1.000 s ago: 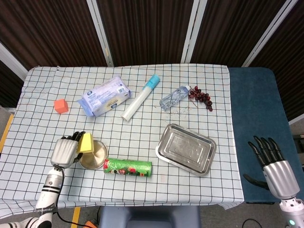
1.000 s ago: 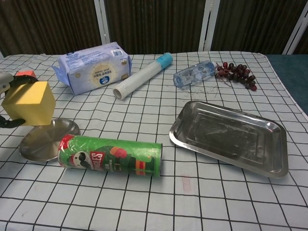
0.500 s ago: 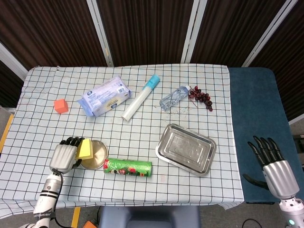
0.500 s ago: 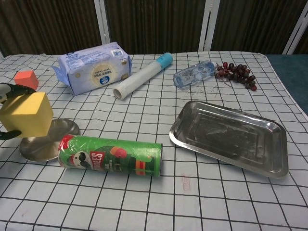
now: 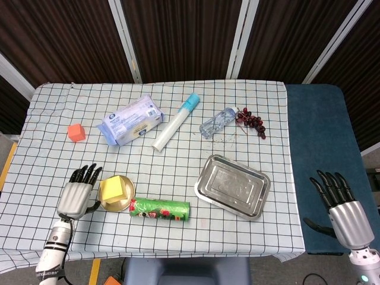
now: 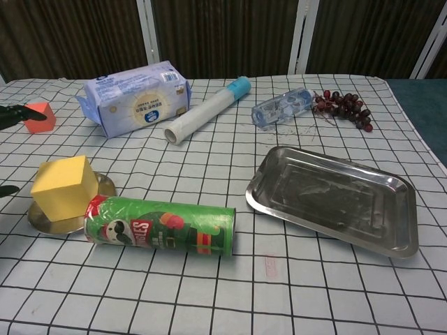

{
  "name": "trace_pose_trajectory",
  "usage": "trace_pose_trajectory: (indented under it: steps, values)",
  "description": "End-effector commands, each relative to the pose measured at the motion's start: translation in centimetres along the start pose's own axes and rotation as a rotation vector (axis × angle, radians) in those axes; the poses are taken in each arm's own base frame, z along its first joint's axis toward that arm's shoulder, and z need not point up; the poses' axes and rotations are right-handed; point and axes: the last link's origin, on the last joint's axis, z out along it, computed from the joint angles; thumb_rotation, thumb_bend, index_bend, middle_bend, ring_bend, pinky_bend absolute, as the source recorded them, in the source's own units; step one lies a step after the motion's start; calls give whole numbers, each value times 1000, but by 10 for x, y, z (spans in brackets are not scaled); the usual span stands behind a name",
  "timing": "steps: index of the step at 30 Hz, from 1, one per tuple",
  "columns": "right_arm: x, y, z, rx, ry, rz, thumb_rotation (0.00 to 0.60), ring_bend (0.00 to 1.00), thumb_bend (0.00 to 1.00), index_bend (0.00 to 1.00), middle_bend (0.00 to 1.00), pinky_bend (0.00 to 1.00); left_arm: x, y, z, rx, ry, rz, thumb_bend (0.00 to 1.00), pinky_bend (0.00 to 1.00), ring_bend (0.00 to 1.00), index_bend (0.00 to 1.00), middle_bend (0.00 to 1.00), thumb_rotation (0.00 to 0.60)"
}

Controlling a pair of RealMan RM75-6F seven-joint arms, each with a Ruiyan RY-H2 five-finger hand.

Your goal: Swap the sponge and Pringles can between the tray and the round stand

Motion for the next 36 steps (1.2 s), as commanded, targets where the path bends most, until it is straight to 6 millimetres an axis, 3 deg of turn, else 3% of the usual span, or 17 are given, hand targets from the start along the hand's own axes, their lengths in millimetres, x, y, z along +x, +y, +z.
trace_pose_trajectory:
  steps: [1,5,8,12,16,27,36]
  values:
    - [0,0,0,0,-4,1,600,0,20,0,0,8,12,-12,-7,40,78,-19,247,118,0,0,0,600]
    - [-1,0,0,0,-8,0,600,0,20,0,0,7,21,-39,-25,71,226,63,309,128,0,28,4,600]
    - [-2,-2,2,11,0,-13,600,0,20,0,0,10,16,-64,-44,90,293,66,321,126,0,91,56,600]
    - [-10,-7,8,24,-35,5,600,0,20,0,0,27,-5,-90,-74,157,216,18,322,123,0,100,53,600]
    - [-16,-23,26,80,-129,52,600,0,21,7,0,90,-14,-108,-80,184,175,95,322,120,0,117,68,600]
    - [-46,-122,114,296,-400,142,600,0,20,64,21,137,-9,-114,-83,237,168,139,322,111,0,127,85,600]
    - [-66,-198,150,441,-464,176,600,4,21,124,53,138,-13,-113,-81,235,122,144,321,112,1,142,104,600]
